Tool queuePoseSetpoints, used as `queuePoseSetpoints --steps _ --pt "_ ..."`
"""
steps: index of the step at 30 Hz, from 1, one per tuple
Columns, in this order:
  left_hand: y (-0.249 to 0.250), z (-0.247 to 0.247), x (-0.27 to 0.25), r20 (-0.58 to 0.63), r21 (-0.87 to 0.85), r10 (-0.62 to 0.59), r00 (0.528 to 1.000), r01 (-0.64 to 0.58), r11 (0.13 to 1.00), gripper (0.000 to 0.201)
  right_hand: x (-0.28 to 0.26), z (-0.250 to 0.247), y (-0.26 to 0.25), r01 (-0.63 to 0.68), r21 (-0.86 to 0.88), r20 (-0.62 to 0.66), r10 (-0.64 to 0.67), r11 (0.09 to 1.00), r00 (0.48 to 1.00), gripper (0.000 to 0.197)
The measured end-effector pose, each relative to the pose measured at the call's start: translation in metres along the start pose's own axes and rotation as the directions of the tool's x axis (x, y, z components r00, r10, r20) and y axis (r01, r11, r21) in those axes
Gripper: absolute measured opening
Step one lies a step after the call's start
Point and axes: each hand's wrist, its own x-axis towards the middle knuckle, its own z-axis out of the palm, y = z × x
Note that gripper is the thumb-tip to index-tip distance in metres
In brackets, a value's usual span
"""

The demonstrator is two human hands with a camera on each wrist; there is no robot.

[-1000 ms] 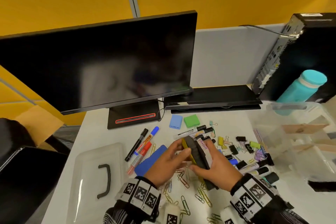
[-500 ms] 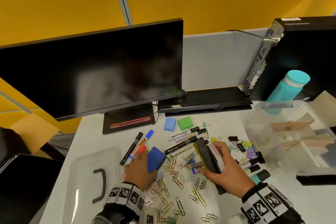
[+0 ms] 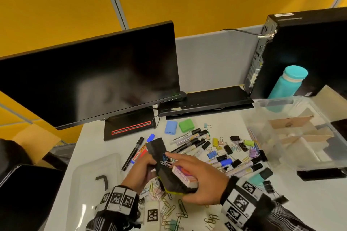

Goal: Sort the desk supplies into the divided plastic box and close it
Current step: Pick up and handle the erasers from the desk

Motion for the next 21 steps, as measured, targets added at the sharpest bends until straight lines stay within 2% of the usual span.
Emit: queuePoseSetpoints --steps 4,8,12,14,17,19,21 --pt "0.002 0.013 0.001 0.071 -0.114 -0.015 0.997 0.023 0.993 0.038 0.006 0.005 -0.001 0.025 0.011 -0.026 -0.024 1.000 0.999 0.066" --pt "0.000 0.008 0.010 0.008 -0.150 -0.012 1.000 0.013 0.989 0.041 -0.007 0.006 0.021 -0.077 -0.069 0.049 0.080 0.995 0.996 0.077" --pt "0.001 0.001 0.012 0.014 -0.201 -0.010 1.000 0.012 0.980 0.040 -0.020 -0.001 0.033 -0.112 -0.230 0.119 0.142 0.967 0.983 0.059" --pt "0.000 0.003 0.012 0.028 -0.178 -0.025 0.999 0.030 0.984 0.042 -0.017 -0.004 0.030 -0.072 -0.177 0.083 0.088 0.982 0.993 0.065" --pt "-0.001 0.013 0.013 0.082 -0.171 -0.058 0.995 0.072 0.983 0.046 0.001 -0.002 0.019 0.047 -0.075 -0.034 -0.050 0.996 0.998 0.063" --pt "0.002 0.016 0.014 0.116 -0.226 -0.066 0.991 0.091 0.970 0.047 0.010 0.000 0.014 0.063 -0.059 -0.077 -0.067 0.996 0.995 0.060" --pt "0.006 0.013 0.017 0.096 -0.250 -0.043 0.994 0.066 0.966 0.049 0.014 -0.001 0.015 0.065 -0.101 -0.068 -0.072 0.993 0.995 0.062"
